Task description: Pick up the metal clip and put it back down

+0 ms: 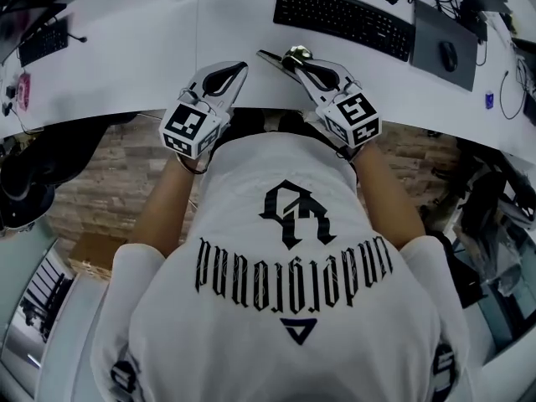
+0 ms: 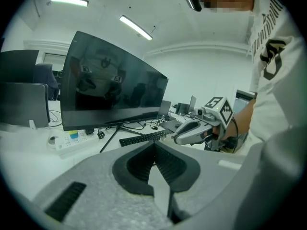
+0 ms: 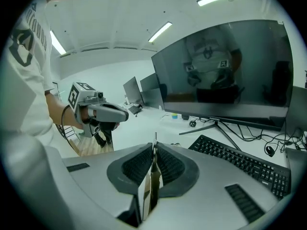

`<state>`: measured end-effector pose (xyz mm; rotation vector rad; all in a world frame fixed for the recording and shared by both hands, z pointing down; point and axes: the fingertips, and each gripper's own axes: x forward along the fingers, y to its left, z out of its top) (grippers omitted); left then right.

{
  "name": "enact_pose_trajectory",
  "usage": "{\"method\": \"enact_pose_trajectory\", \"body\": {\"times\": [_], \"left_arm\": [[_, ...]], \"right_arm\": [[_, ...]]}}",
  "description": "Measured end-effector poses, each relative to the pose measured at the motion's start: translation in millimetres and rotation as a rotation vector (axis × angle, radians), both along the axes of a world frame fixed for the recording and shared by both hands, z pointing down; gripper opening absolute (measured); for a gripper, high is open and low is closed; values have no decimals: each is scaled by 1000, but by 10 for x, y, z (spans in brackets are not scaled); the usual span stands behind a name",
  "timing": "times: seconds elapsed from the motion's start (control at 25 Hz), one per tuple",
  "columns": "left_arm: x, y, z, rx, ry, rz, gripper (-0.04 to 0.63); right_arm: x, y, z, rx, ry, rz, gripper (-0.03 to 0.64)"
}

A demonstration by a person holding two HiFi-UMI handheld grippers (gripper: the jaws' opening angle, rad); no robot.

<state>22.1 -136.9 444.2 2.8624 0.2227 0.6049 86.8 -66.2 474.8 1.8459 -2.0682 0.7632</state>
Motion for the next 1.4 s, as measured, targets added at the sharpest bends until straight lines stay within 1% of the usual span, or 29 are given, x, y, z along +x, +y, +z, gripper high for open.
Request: {"method": "enact_pose_trajectory", "body": {"times": [0.2,0.6,0.96,1.4], "left_arm": [[-4,-89,201,-24,-26,20,12],[-25,-189,575,-57,-84,39,12],[74,-190,843,-63,-106,60,12],[141,-132,981,-87,-136,73,12]], "right_arm": [[0,-86,260,-40,-14,8,39],[-24,-183,804,-106,-34,-22,40],[38,-288,1157,-114,-57,-33,40],[76,-306,1416,-137,-84,-48,40]]}}
